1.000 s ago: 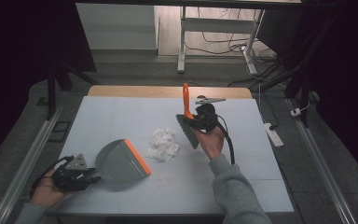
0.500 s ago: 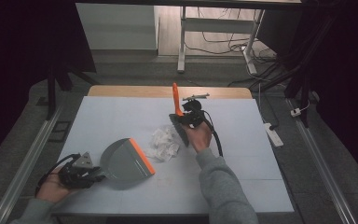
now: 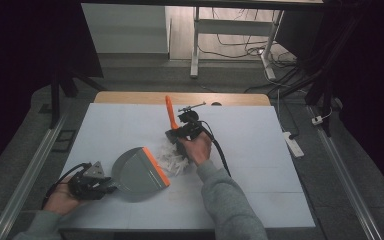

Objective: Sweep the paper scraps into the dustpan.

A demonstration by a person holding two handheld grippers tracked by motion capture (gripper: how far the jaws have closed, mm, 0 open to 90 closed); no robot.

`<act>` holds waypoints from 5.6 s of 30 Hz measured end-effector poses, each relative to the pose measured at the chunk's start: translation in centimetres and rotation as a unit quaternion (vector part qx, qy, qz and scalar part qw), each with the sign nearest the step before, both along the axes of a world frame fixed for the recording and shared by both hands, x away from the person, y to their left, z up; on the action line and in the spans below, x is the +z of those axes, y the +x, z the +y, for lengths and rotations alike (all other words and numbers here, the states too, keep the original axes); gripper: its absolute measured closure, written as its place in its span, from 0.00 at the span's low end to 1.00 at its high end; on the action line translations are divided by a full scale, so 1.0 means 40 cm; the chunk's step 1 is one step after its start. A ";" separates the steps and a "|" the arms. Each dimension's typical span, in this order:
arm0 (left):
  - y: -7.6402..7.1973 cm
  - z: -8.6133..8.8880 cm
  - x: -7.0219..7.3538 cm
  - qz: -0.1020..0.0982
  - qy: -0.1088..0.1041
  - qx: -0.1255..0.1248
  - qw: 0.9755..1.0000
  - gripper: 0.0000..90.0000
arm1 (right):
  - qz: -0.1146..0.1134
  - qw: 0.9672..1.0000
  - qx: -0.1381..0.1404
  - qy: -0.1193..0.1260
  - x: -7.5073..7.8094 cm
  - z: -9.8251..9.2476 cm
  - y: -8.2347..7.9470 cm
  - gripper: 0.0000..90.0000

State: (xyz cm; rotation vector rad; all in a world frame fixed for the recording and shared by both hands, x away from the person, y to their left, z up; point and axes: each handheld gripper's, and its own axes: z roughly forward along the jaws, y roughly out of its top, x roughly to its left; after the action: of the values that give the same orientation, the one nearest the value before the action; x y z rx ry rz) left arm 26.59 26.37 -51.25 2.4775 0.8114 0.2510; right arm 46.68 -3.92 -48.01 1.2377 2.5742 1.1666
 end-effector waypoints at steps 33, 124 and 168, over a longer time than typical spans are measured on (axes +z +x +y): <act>0.004 -0.011 0.001 0.000 -0.001 0.000 1.000 0.69 | -0.046 0.998 -0.047 -0.017 0.042 -0.087 0.030 0.78; 0.015 -0.028 -0.012 0.009 -0.003 0.011 1.000 0.69 | -0.052 0.996 -0.018 -0.066 0.067 -0.144 -0.076 0.78; 0.036 -0.102 -0.008 0.006 0.002 -0.030 1.000 0.69 | -0.027 0.999 0.010 -0.038 0.010 -0.037 -0.100 0.78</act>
State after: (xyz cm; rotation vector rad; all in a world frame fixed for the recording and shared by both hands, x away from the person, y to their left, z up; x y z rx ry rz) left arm 28.04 22.29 -51.59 2.5048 0.7422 0.2163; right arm 42.70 -5.38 -47.62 1.1515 2.5710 1.0799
